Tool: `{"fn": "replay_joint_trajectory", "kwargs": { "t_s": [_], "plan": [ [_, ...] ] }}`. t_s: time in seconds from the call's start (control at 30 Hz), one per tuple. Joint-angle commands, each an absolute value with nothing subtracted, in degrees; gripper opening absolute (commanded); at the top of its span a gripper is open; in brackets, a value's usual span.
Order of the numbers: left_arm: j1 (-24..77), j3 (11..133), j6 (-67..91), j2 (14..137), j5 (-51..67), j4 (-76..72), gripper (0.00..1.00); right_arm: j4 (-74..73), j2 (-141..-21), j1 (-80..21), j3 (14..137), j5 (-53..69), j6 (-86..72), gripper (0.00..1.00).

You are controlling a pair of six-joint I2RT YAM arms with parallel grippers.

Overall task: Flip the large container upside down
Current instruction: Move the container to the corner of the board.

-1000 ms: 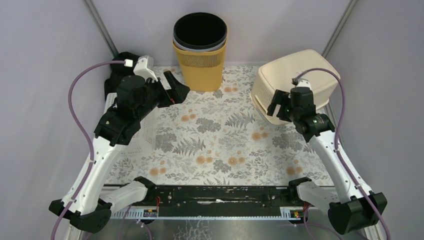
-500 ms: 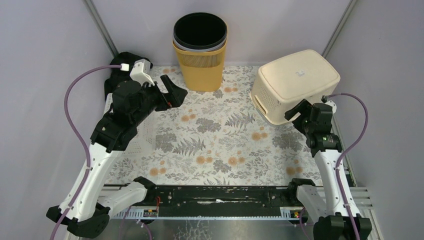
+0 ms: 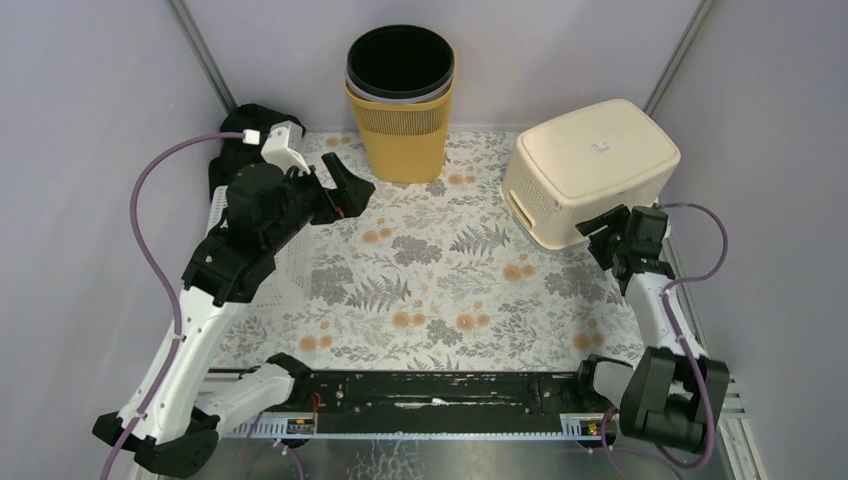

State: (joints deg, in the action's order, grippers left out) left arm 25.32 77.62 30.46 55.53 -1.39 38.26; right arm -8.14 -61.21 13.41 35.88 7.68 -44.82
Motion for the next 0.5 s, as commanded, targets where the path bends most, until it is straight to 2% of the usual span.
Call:
{"fn": "replay_joint_trajectory", "kwargs": {
  "t_s": [0.0, 0.23, 0.47],
  "plan": [
    [24.97, 76.89, 29.45, 55.33, -1.71, 36.29, 1.0, 7.41, -68.39, 13.62, 37.38, 13.95, -49.52, 0.67],
    [24.91, 78.87, 28.92, 55.46, -2.96, 37.89, 1.0, 21.37, -81.21, 13.5, 40.03, 20.33, -56.04, 0.62],
    [24.87, 79.11, 29.58, 55.86, -2.79, 38.14, 1.0, 27.28, -88.12, 12.81, 42.4, 19.22, -59.82, 0.63]
  ]
}}
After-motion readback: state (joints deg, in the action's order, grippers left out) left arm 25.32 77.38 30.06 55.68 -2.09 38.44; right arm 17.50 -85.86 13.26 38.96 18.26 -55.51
